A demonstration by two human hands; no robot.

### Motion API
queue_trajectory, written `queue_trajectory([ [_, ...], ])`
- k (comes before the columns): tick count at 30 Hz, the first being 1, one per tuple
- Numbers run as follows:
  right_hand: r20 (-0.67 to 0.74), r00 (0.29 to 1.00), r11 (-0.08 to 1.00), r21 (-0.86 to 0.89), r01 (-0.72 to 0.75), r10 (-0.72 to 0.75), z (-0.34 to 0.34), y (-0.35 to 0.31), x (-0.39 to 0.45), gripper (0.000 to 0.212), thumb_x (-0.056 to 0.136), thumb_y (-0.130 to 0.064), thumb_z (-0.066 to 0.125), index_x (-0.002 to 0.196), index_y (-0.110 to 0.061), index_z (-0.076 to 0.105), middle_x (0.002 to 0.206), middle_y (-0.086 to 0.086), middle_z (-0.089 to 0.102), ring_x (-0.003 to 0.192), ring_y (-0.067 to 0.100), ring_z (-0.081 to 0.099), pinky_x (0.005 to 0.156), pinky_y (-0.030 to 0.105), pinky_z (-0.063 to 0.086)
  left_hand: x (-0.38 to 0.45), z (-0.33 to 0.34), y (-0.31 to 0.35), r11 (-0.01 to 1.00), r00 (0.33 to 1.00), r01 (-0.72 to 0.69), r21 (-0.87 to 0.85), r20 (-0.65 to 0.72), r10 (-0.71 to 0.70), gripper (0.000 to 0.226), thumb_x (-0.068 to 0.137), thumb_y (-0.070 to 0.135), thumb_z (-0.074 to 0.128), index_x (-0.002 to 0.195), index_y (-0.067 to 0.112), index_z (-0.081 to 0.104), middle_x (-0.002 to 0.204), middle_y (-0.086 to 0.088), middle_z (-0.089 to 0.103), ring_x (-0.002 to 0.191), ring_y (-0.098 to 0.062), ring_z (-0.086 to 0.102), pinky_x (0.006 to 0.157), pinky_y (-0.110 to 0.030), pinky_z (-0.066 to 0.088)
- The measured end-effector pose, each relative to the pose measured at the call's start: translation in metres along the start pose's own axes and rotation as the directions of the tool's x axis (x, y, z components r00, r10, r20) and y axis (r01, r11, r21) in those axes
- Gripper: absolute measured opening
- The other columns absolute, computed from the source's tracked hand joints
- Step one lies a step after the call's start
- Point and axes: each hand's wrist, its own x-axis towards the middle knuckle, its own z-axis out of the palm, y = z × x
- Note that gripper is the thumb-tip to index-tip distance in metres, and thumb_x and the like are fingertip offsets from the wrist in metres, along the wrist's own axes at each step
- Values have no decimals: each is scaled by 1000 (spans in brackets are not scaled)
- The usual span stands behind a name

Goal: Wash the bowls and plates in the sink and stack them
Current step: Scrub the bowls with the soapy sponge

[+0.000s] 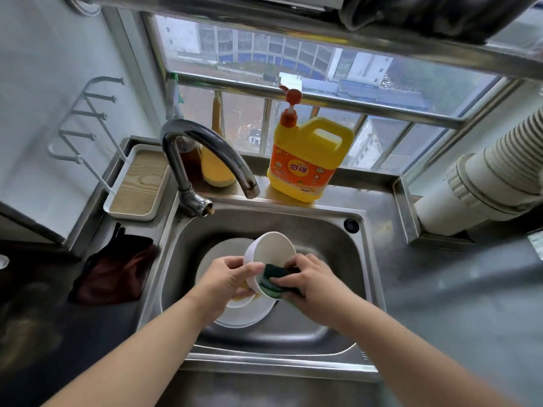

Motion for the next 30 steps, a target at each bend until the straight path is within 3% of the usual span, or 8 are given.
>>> queue_trajectory([
  [4, -125, 909, 774, -578, 259, -398, -24, 18, 22, 30, 73, -23, 69, 101, -30, 74, 114, 4, 63, 106, 28, 55, 97, 39, 38, 0, 6, 11, 990, 989, 142, -15, 49, -141, 27, 83, 20, 67, 101, -1, 64, 82, -14, 68, 73, -23, 66, 66, -32, 60],
  [7, -94, 804, 635, -670, 385, -587, -39, 20, 34, 34, 75, -21, 66, 109, -22, 72, 125, 4, 60, 116, 27, 41, 106, 40, 28, 0, 7, 21, 984, 979, 179, -22, 101, -176, 38, 74, 24, 75, 103, 1, 64, 92, -18, 67, 84, -26, 64, 72, -34, 59],
  [12, -199, 952, 845, -525, 98, -234, -19, 13, 32, 36, 62, -26, 81, 97, -29, 76, 104, 0, 67, 92, 25, 60, 83, 34, 49, 3, 5, 19, 998, 999, 47, -35, 2, -47, 11, 85, 10, 65, 90, 1, 67, 77, -11, 70, 73, -21, 67, 73, -38, 59],
  [17, -9, 983, 972, -147, -185, 186, -2, -20, 19, 34, 91, -36, 48, 118, -28, 66, 109, 4, 62, 103, 27, 54, 84, 31, 44, 3, 4, 3, 998, 999, -21, -64, -36, 18, 17, 81, 10, 68, 93, -2, 67, 80, -13, 71, 73, -23, 69, 70, -36, 60],
  [21, 80, 925, 848, 376, -374, 372, -8, -40, 16, 22, 88, -38, 54, 92, -27, 73, 89, 0, 71, 89, 22, 64, 80, 32, 54, 1, 10, -6, 992, 996, -52, -111, -74, 44, 20, 76, 16, 69, 87, 0, 67, 75, -12, 70, 67, -22, 66, 66, -32, 57],
  [24, 81, 923, 675, 658, -333, 377, -6, -46, 18, 21, 89, -31, 60, 105, -27, 73, 97, 0, 72, 93, 14, 66, 89, 33, 53, 2, 11, 1, 988, 993, -97, -116, -81, 88, 10, 84, 13, 67, 82, 3, 67, 69, -7, 69, 64, -18, 65, 70, -34, 55],
  [27, 29, 976, 820, 537, -195, 214, 1, -34, 12, 26, 89, -27, 63, 114, -25, 70, 108, 6, 64, 99, 19, 59, 93, 29, 46, -2, 4, 11, 992, 993, -112, -55, -49, 109, 26, 71, 22, 73, 88, 2, 70, 78, -12, 71, 70, -22, 66, 76, -42, 56],
  [30, -12, 1000, 998, 61, -11, 12, -4, -9, 7, 29, 87, -31, 62, 115, -33, 68, 115, 3, 59, 104, 26, 50, 95, 36, 40, -5, 1, 15, 998, 998, -60, -20, -21, 59, 20, 78, 15, 73, 92, 0, 69, 79, -13, 72, 68, -21, 69, 62, -35, 60],
])
